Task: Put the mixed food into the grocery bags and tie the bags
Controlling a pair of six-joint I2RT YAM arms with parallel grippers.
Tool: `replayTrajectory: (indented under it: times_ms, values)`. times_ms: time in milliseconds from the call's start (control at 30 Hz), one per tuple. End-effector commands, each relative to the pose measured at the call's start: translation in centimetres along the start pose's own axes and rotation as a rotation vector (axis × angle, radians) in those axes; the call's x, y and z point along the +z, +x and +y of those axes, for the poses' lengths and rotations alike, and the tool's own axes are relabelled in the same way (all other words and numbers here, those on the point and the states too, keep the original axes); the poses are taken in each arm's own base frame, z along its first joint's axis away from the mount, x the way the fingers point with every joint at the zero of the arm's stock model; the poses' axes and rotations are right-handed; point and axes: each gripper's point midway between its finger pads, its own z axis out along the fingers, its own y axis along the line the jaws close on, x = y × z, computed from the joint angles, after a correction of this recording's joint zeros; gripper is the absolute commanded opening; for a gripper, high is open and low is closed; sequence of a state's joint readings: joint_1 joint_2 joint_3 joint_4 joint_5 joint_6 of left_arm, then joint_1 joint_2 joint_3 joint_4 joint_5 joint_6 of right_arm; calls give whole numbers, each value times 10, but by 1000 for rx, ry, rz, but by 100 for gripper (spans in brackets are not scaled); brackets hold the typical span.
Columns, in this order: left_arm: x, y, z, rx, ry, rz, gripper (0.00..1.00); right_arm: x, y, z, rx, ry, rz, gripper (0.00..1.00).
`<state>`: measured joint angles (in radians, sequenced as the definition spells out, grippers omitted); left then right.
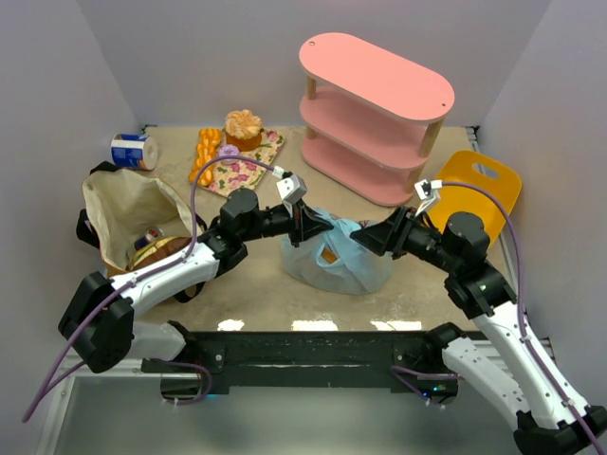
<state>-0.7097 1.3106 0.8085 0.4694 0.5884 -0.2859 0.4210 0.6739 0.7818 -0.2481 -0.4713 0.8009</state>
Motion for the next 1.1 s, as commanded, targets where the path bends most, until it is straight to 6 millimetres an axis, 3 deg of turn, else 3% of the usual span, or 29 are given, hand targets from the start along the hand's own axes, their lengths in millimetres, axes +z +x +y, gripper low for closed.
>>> replayTrajectory:
  times_ms: [0,200,500,767,933,967,1067]
  values:
    - [-2,-15,-3,39,-11,-47,0,2,5,4,12,-27,19,56]
    - [-2,-13,-2,39,-18,-40,0,5,12,-9,7,26,35,63]
    - [-2,-13,0,40,-26,-37,0,4,17,-27,-31,121,50,64]
    - [0,-10,1,33,-27,-28,0,10,18,-15,-23,68,50,63]
    - [1,-10,3,33,-37,-26,0,23,31,3,-40,20,85,47]
    - [0,-10,3,32,-39,-25,0,26,32,4,-48,17,84,34]
    - [0,-11,4,28,-43,-28,0,37,44,4,-51,12,116,16]
